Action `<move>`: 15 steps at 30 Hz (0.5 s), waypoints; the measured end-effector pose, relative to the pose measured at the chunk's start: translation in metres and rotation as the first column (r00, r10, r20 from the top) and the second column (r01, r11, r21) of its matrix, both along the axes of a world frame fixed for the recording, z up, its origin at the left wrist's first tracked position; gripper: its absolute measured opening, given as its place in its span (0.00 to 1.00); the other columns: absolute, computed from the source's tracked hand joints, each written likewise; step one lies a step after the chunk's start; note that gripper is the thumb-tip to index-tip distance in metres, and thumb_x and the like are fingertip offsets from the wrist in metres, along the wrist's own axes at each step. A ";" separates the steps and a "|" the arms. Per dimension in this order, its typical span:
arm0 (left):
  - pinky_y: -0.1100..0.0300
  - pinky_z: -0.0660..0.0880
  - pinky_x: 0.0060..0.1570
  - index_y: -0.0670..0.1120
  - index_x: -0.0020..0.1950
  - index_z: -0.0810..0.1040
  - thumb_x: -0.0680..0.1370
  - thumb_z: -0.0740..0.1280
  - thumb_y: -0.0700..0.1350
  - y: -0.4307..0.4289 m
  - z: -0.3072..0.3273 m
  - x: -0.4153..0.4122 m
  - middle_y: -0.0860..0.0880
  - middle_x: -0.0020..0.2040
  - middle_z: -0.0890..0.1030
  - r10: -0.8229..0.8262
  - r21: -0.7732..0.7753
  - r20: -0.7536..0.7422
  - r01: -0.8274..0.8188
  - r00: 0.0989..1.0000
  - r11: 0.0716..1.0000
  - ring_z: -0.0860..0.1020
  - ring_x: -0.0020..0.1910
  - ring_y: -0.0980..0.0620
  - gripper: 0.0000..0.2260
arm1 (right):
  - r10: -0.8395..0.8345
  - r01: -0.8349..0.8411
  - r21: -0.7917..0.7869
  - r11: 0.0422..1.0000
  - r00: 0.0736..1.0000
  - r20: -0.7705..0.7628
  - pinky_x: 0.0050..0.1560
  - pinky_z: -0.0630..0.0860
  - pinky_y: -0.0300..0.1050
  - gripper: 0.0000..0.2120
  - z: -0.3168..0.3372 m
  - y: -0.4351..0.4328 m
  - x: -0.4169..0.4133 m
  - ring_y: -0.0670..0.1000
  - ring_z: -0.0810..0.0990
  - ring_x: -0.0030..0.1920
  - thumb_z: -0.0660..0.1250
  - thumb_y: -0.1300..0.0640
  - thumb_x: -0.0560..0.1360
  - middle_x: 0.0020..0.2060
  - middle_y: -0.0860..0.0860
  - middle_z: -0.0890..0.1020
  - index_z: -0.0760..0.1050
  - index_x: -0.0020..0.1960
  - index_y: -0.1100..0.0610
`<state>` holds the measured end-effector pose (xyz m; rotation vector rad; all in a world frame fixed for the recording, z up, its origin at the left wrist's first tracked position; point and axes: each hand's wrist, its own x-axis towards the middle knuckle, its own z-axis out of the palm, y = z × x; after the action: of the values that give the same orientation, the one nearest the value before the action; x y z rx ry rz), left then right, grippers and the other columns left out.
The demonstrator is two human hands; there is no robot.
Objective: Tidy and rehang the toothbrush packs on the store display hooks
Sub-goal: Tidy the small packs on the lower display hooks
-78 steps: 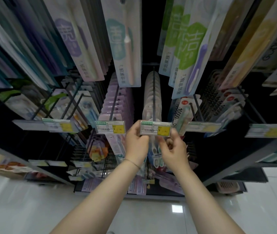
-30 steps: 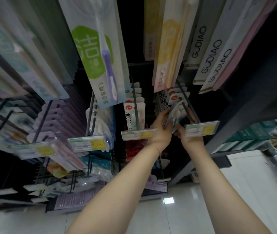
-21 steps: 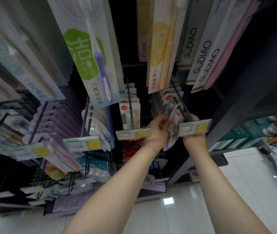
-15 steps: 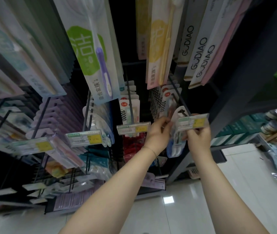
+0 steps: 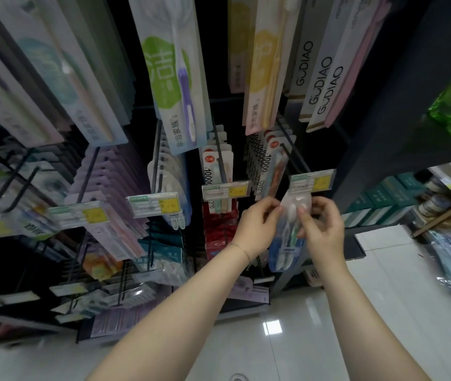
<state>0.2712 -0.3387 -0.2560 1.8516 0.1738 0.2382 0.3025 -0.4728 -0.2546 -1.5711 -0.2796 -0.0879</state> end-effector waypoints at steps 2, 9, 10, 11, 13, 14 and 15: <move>0.49 0.78 0.44 0.47 0.47 0.76 0.81 0.62 0.45 0.005 -0.004 -0.010 0.54 0.38 0.78 0.016 -0.011 -0.027 -0.016 1.000 1.000 0.76 0.37 0.54 0.06 | 0.022 -0.022 -0.022 1.000 0.999 -0.023 0.28 0.73 0.39 0.08 -0.005 0.005 -0.006 0.42 0.75 0.29 0.67 0.63 0.76 0.41 0.46 0.79 0.72 0.53 0.58; 0.55 0.78 0.44 0.47 0.49 0.77 0.81 0.62 0.46 0.046 -0.018 -0.048 0.52 0.42 0.79 0.154 -0.025 -0.083 -0.156 0.985 0.987 0.78 0.40 0.54 0.05 | 0.148 -0.152 -0.152 0.977 0.988 -0.035 0.33 0.77 0.41 0.10 -0.014 0.050 -0.031 0.47 0.80 0.34 0.69 0.57 0.75 0.42 0.46 0.80 0.71 0.51 0.45; 0.55 0.79 0.43 0.48 0.49 0.76 0.81 0.62 0.45 0.054 -0.021 -0.055 0.51 0.41 0.79 0.177 -0.035 -0.080 -0.180 0.981 0.983 0.78 0.40 0.53 0.05 | 0.167 -0.171 -0.171 0.970 0.985 -0.039 0.34 0.77 0.43 0.09 -0.016 0.059 -0.034 0.48 0.80 0.35 0.69 0.55 0.75 0.42 0.46 0.80 0.71 0.51 0.44; 0.57 0.79 0.40 0.48 0.48 0.76 0.81 0.61 0.45 0.061 -0.024 -0.061 0.51 0.40 0.78 0.200 -0.039 -0.076 -0.203 0.977 0.978 0.78 0.39 0.54 0.05 | 0.185 -0.190 -0.188 0.964 0.982 -0.042 0.35 0.78 0.44 0.09 -0.018 0.069 -0.037 0.49 0.81 0.36 0.69 0.54 0.75 0.43 0.45 0.80 0.71 0.51 0.43; 0.62 0.76 0.37 0.49 0.47 0.74 0.82 0.60 0.45 0.076 -0.027 -0.075 0.50 0.38 0.77 0.249 -0.029 -0.088 -0.253 0.964 0.967 0.77 0.36 0.53 0.06 | 0.222 -0.223 -0.238 0.945 0.975 -0.033 0.37 0.79 0.46 0.10 -0.023 0.090 -0.044 0.48 0.81 0.38 0.68 0.52 0.75 0.44 0.45 0.80 0.70 0.51 0.41; 0.59 0.76 0.37 0.49 0.47 0.74 0.82 0.60 0.45 0.083 -0.029 -0.081 0.49 0.38 0.78 0.277 -0.023 -0.100 -0.281 0.956 0.959 0.78 0.36 0.50 0.06 | 0.242 -0.241 -0.260 0.935 0.970 -0.028 0.38 0.79 0.48 0.10 -0.025 0.101 -0.048 0.49 0.81 0.38 0.68 0.51 0.75 0.44 0.46 0.80 0.69 0.51 0.40; 0.55 0.77 0.38 0.49 0.47 0.73 0.82 0.59 0.45 0.092 -0.032 -0.086 0.46 0.38 0.78 0.308 -0.014 -0.107 -0.311 0.945 0.950 0.79 0.37 0.47 0.06 | 0.266 -0.263 -0.271 0.926 0.964 -0.026 0.38 0.79 0.51 0.10 -0.027 0.111 -0.052 0.50 0.81 0.37 0.68 0.50 0.75 0.44 0.47 0.80 0.69 0.52 0.40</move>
<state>0.1849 -0.2470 -0.2884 1.8016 0.5405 0.3548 0.2509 -0.3623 -0.2818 -1.7911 -0.5293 0.1595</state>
